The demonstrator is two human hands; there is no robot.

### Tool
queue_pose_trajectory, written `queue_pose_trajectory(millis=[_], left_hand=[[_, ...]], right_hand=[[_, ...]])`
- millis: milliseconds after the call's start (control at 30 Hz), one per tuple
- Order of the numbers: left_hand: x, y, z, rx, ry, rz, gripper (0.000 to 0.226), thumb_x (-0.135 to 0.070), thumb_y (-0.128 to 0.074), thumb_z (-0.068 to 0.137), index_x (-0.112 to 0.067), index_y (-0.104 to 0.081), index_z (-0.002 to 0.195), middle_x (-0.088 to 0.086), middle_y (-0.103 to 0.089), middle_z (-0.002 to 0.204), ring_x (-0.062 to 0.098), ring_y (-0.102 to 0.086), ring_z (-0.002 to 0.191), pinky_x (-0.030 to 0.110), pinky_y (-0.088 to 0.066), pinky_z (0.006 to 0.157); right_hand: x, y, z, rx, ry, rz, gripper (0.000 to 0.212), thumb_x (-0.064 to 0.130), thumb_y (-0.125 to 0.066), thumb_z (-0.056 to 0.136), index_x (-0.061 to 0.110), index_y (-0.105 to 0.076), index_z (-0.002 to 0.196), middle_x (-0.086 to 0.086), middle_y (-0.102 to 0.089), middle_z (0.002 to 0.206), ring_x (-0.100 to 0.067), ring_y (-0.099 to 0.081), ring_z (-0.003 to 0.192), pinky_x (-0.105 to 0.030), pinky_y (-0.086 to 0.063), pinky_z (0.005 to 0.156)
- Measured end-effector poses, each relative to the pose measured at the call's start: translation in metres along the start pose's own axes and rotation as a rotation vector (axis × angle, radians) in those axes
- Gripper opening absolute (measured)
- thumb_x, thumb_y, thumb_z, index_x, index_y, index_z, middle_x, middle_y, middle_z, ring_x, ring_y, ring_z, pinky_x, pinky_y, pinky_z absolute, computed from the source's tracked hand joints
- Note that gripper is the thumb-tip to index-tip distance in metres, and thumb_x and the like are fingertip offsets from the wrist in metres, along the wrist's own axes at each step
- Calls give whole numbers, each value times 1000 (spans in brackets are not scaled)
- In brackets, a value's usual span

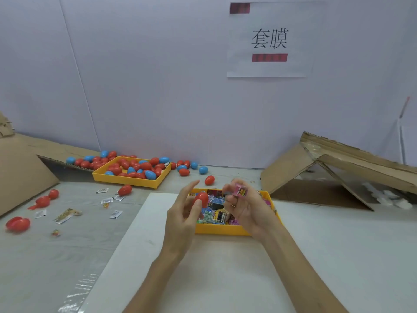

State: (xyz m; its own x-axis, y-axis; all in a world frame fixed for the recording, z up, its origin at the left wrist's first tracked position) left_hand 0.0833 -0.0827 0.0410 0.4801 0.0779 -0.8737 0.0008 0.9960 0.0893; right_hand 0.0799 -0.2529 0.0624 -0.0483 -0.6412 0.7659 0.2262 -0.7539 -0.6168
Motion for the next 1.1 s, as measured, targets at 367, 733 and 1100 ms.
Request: queue_pose_trajectory(millis=[367,733,1100], left_hand=[[-9,-12,-5,141,-1,-64,34,-28,-55,94,-48,-67,119,-10,-64,109,13,-62,77,27,-52,69],[-11,-11,-2,128,91,-77,25,-13,-71,92,-30,-71,111,-2,-69,98,11,-61,66,24,-51,61],[-16,-7,-3,128,86,-176,23,-36,-70,83,-40,-77,104,-5,-75,96,6,-63,72,20,-50,58]], right_hand=[[1,8,3,-222,-7,-130,18,-3,-56,95,9,-68,89,-8,-64,71,-10,-55,49,-18,-50,48],[-9,-5,1,-180,-25,-397,15,-1,-61,93,11,-69,94,-2,-59,64,-15,-51,47,-24,-47,49],[-12,-13,1,-90,132,-441,17,11,-78,73,25,-69,76,-4,-68,86,-23,-70,85,-31,-58,74]])
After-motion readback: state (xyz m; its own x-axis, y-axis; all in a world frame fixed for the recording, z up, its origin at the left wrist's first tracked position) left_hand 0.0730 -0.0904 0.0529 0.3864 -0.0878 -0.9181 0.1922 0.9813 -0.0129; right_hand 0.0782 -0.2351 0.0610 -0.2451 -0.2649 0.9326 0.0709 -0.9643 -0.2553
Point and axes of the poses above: each hand's wrist, its own z-axis towards the middle knuckle, its own y-axis out of the back of the hand, x = y × z, the point moved 5 cm from there along z, towards the middle knuckle
